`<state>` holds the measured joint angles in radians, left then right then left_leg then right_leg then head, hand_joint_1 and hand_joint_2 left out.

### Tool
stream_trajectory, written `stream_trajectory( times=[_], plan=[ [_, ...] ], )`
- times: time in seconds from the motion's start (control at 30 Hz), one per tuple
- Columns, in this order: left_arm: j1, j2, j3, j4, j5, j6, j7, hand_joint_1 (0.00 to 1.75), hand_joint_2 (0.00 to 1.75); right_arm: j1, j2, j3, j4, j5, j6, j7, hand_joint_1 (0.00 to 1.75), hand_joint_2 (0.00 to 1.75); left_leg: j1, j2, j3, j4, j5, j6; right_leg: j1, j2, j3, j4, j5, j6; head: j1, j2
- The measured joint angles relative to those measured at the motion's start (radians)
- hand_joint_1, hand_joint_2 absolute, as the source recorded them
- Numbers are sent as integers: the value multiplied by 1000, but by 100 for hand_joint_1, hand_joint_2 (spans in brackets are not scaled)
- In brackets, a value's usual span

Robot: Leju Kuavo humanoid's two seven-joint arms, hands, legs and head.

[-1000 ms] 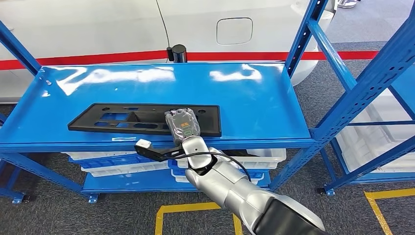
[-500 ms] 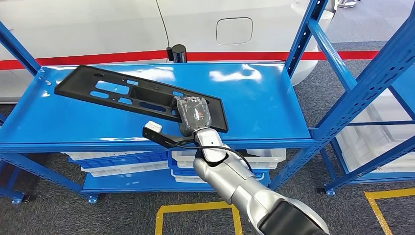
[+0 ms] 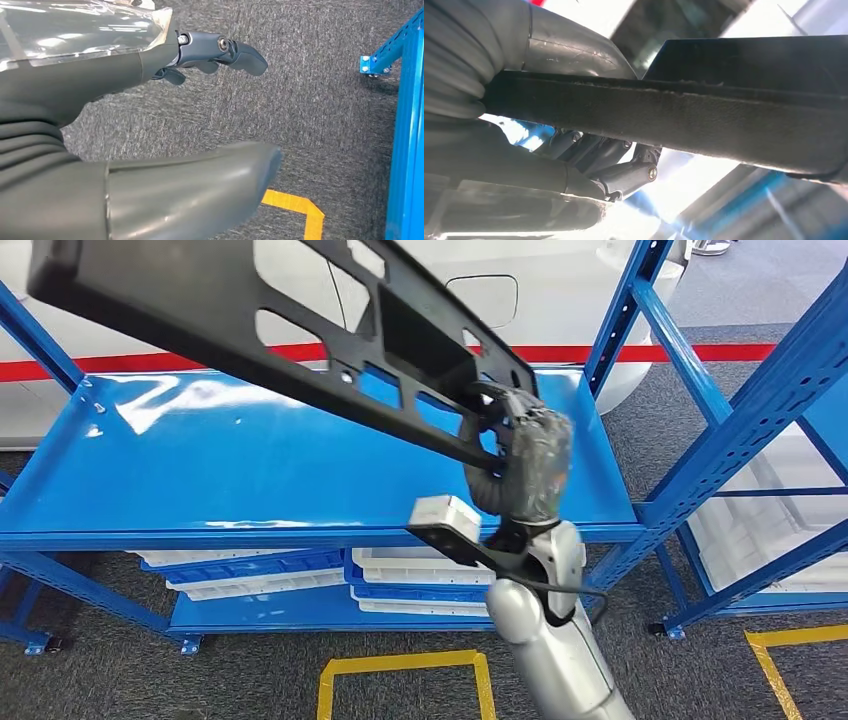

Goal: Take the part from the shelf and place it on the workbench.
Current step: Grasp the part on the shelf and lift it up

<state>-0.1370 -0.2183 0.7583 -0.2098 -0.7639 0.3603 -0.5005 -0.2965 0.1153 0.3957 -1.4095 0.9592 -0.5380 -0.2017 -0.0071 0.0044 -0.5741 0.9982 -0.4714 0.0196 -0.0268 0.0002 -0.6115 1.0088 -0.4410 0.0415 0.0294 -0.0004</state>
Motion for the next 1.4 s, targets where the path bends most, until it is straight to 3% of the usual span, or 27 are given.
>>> stream_trajectory(
  times=[0.23, 0.47, 0.63, 0.8, 0.87, 0.93, 0.97, 1.0, 1.03, 1.1, 1.13, 1.2, 1.3, 1.37, 1.4],
  plan=[
    [0, 5, -20, 0, -2, -17, 25, 0, 0, 155, -87, -42, -289, -83, -69, -68, 175, 175, 0, 1, 1, 0, -1, 0, 0, 0, 1, 0, 0, 0, 0, 0],
    [1, 10, -20, 0, 17, -45, 29, 0, 0, 239, -143, -57, -420, -144, -96, -113, 175, 175, 0, 0, 1, 1, -1, 1, -1, 0, 1, -1, 0, 0, 0, 0],
    [13, 22, -20, 0, 22, -50, 67, 0, 0, 324, -174, -68, -494, -179, -107, -153, 175, 175, -2, 0, 0, 9, -8, 10, -5, 0, 4, -1, 0, 2, 0, 0],
    [20, 32, -20, 0, 23, -49, 67, 0, 0, 366, -189, -70, -532, -194, -99, -171, 175, 175, 2, 3, 9, -4, -2, 27, -4, 0, 8, -2, -3, 15, 1, 0],
    [20, 33, -19, 0, 26, -48, 69, 0, 87, 370, -195, -71, -537, -195, -95, -173, 175, 175, 8, 6, 19, -19, 8, 36, -2, 0, -20, 64, -42, 9, 3, 0],
    [21, 33, -19, 0, 25, -39, 59, 0, 175, 377, -200, -73, -539, -194, -91, -176, 175, 175, 7, 8, 20, -21, 9, 38, -2, 1, -79, 202, -104, 1, 3, 0],
    [23, 33, -19, 0, 22, -32, 53, 0, 175, 381, -201, -74, -540, -193, -90, -176, 175, 175, 7, 9, 20, -20, 9, 38, -2, 0, -103, 260, -125, 1, 3, 0],
    [24, 33, -18, 0, 19, -24, 48, 0, 175, 385, -203, -76, -540, -193, -89, -177, 175, 175, 7, 9, 20, -20, 9, 37, -3, 0, -110, 281, -130, 6, 2, 0],
    [25, 33, -18, 0, 15, -16, 46, 0, 175, 387, -204, -78, -541, -192, -89, -177, 175, 175, 8, 8, 21, -19, 8, 36, -3, 0, -96, 261, -119, 14, 2, 0],
    [26, 32, -18, 0, 13, -2, 49, 0, 175, 391, -208, -81, -546, -193, -89, -178, 175, 175, 10, 7, 24, -14, 3, 29, -6, -3, -20, 121, -71, 30, 3, 0],
    [26, 31, -18, 0, 13, 4, 52, 0, 175, 393, -209, -83, -549, -193, -90, -178, 175, 175, 8, 6, 24, -9, -1, 23, -5, -4, 16, 56, -52, 31, 2, 0],
    [27, 31, -17, 0, 16, 18, 61, 0, 175, 400, -213, -88, -556, -193, -92, -179, 175, 175, 3, 5, 22, -1, -7, 11, -3, -5, 50, -4, -38, 21, -2, 0],
    [29, 31, -17, 0, 15, 38, 74, 0, 175, 411, -215, -95, -565, -193, -94, -180, 175, 175, 6, 5, 22, 5, -14, 1, -6, 0, 51, -2, -36, 5, -10, 0],
    [29, 31, -17, 0, 13, 43, 77, 0, 175, 415, -215, -97, -572, -193, -96, -180, 175, 175, 10, 3, -4, 66, -57, -9, -12, 0, 53, -5, -36, -8, -15, 0],
    [30, 31, -17, 0, 13, 44, 78, 0, 175, 416, -215, -98, -574, -193, -96, -180, 175, 175, 12, 2, -33, 129, -92, -14, -12, 0, 53, -5, -36, -12, -18, 0]
  ],
)
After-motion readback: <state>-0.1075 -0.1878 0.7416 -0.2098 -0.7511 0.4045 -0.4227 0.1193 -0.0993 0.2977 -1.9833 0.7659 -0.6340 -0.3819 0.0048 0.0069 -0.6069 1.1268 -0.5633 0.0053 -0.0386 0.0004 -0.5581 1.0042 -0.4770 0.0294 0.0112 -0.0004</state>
